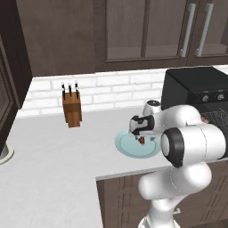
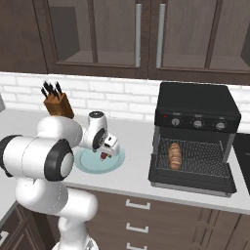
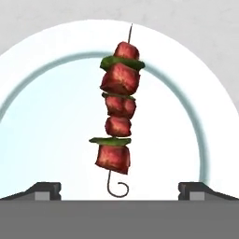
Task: Pick up the kebab skewer and baguette bread, and place them inside the toaster oven. Close the toaster oven door and start by setting the timer.
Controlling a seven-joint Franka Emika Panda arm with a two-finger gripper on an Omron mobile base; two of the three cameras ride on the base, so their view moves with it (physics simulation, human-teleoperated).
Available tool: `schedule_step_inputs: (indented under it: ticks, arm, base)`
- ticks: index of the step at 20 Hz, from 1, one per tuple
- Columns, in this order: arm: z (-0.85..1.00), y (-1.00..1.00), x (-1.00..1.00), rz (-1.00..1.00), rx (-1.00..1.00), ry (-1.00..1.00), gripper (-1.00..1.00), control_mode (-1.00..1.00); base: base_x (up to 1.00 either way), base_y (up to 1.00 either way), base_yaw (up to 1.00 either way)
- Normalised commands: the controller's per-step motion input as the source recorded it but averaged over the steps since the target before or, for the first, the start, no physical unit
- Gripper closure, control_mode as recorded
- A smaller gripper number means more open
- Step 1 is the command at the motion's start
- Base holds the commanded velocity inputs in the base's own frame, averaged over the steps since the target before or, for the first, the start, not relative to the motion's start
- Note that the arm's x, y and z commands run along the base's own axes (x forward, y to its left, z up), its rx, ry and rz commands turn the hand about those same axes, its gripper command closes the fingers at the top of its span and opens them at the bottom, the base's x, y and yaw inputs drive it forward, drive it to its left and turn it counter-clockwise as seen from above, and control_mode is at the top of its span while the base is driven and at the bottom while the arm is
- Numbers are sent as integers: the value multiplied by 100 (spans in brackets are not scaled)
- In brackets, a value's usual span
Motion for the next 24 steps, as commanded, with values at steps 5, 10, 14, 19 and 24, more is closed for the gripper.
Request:
schedule_step_inputs:
  ticks: [5, 10, 14, 19, 24]
  arm:
    - [-30, -5, 5, -3, 0, 0, -100, -100]
    - [-14, 0, 16, 0, 0, 0, -100, -100]
    - [-11, 0, 9, 0, 0, 0, -100, -100]
    - [-10, 1, 17, 0, 0, 0, -100, -100]
    - [-5, 2, 17, 0, 0, 0, -100, -100]
  base:
    - [0, 0, 0]
    - [0, 0, 0]
    - [0, 0, 0]
    - [0, 0, 0]
    - [0, 0, 0]
